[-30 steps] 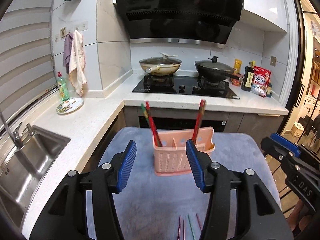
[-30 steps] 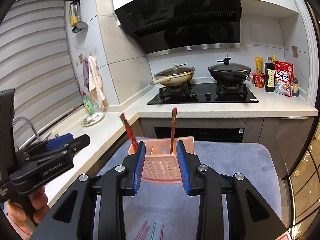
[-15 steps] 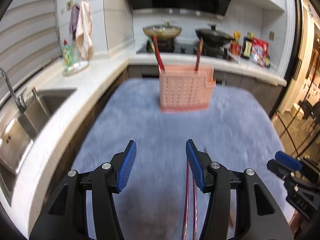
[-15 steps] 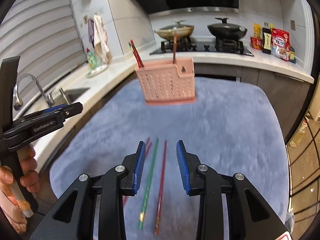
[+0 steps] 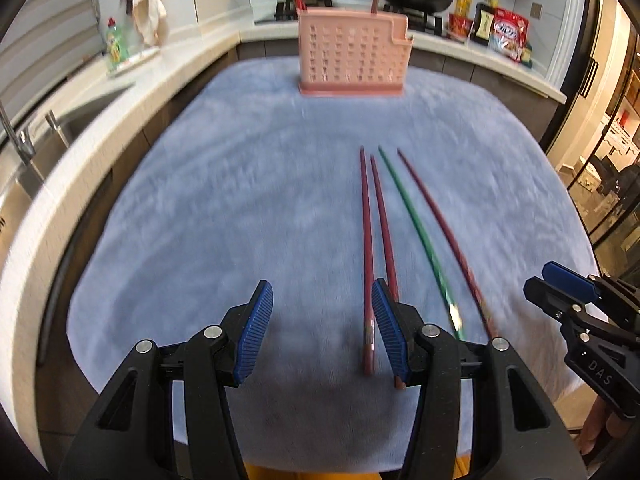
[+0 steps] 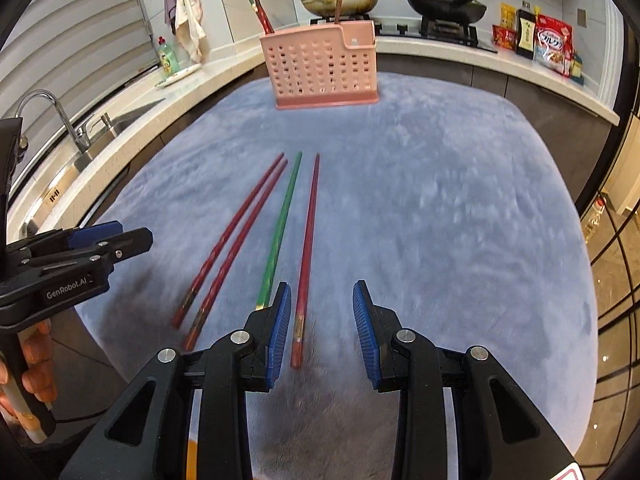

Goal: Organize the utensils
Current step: 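Move both open tools back over the remaining chopsticks, then grasp a dark red chopstick with the left tool while the right tool grasps a red chopstick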

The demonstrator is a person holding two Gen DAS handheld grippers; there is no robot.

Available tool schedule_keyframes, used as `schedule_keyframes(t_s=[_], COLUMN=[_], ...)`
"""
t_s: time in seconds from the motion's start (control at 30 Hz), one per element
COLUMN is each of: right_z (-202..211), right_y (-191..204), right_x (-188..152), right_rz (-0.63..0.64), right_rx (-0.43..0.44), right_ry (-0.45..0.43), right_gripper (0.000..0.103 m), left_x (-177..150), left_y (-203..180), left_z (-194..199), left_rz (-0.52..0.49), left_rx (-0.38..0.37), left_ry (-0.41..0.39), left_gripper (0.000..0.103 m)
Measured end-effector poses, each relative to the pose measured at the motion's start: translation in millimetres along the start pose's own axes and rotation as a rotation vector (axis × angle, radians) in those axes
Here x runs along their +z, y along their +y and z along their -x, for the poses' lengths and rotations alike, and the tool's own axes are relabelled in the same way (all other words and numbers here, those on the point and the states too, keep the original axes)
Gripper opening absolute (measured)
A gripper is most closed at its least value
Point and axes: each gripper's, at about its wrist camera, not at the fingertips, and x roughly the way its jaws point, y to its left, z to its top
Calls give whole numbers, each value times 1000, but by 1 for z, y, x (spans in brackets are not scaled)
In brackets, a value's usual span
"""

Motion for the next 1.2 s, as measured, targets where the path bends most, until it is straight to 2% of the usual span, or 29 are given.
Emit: schedule_keyframes(t_s=[0.47,0.53,0.6,0.9,1.2], right_z=[-19,-20,-22,-32,-35], right_y=[11,12,13,14,14], right_x=[-26,-27,-28,-34,-36], right_rz=[28,32,35,43,48], right_rx=[7,7,10,10,6], right_ry=[65,67,75,109,114], right_gripper=[29,27,21,10,8], left_x=[-29,-29,-30,-36,-39], left_y=[-3,-4,-4,-9,-10], left_z=[-17,-19,-20,-30,-39], left_rz=[2,1,-1,-4,-12], left_rx=[-2,-4,-8,-27,-10], left_ry=[71,75,80,116,126], left_gripper=[49,49,49,49,49])
